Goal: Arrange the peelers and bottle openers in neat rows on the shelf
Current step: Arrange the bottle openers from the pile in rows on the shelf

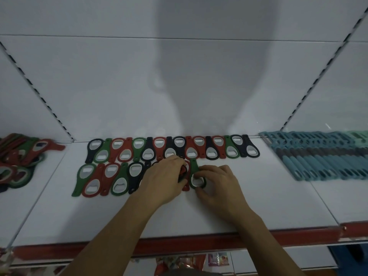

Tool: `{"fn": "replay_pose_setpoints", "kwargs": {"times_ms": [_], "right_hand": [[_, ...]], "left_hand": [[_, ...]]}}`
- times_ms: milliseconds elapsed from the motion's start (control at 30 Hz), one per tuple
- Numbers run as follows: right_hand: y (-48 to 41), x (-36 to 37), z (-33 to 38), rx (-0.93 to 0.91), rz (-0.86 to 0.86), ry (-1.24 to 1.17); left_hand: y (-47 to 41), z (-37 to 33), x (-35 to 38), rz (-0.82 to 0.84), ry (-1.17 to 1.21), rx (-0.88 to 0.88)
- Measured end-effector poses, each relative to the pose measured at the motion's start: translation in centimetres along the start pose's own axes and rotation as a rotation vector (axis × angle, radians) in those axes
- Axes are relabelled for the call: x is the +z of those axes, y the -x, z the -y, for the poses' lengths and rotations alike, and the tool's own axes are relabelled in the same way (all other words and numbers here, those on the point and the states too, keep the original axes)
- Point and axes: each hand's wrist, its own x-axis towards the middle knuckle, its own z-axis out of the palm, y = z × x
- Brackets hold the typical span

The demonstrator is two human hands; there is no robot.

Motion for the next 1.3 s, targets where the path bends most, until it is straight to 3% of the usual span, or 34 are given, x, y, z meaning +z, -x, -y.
{"fn": "replay_pose_setpoints", "kwargs": {"times_ms": [133,200,267,333,400,533,700,833,900,967,1033,1100,1233,1300], "right_hand": [[0.2,-0.1,-0.1,0.005,0.006,-0.053],[0.2,-0.5,0.0,0.024,-0.076,-0.236],[-0.1,-0.9,0.4,0.056,-0.192,-0.382],[-0.8,-1.0,0.8,0.067,-0.219,-0.371],[-1.4,-0.6,0.8,0.018,-0.142,-0.220],[-1.6,0.5,0.2,-0.032,0.010,0.008],[-0.9,1.0,-0.3,-0.053,-0.029,0.033],[-1.1,0.9,0.3,-0.050,-0.009,0.044],[-1.1,0.5,0.8,-0.027,-0.090,-0.066],[-1.4,-0.4,1.5,0.038,-0.217,-0.373],[-2.4,-1.7,2.3,0.095,-0.200,-0.728],[-3.5,-2.6,2.2,0.101,-0.132,-0.894],[-3.9,-3.4,0.9,0.196,-0.180,-0.824],[-3.5,-3.4,-0.7,0.283,-0.196,-0.625]], "left_hand": [[-0.2,0.2,-1.0,-0.095,0.171,-0.036],[-0.5,0.1,-1.9,-0.150,0.529,-0.125],[-0.9,-0.3,-2.8,-0.153,1.071,-0.249],[-1.2,-0.5,-3.4,-0.156,1.488,-0.368],[-1.2,-0.3,-3.6,-0.156,1.637,-0.428],[-1.0,-0.1,-2.9,-0.197,1.629,-0.476],[-1.1,0.2,-2.3,-0.307,1.597,-0.587],[-1.1,-0.2,-2.2,-0.246,1.664,-0.554],[-1.1,-0.3,-2.2,-0.222,1.607,-0.538],[-1.3,-0.3,-2.1,-0.181,1.566,-0.479],[-1.7,-0.6,-1.9,-0.119,1.511,-0.419],[-1.8,-1.5,-1.8,-0.053,1.434,-0.383],[-2.1,-1.7,-2.1,-0.052,1.411,-0.357],[-2.3,-0.5,-2.5,-0.058,1.005,-0.206]]}}
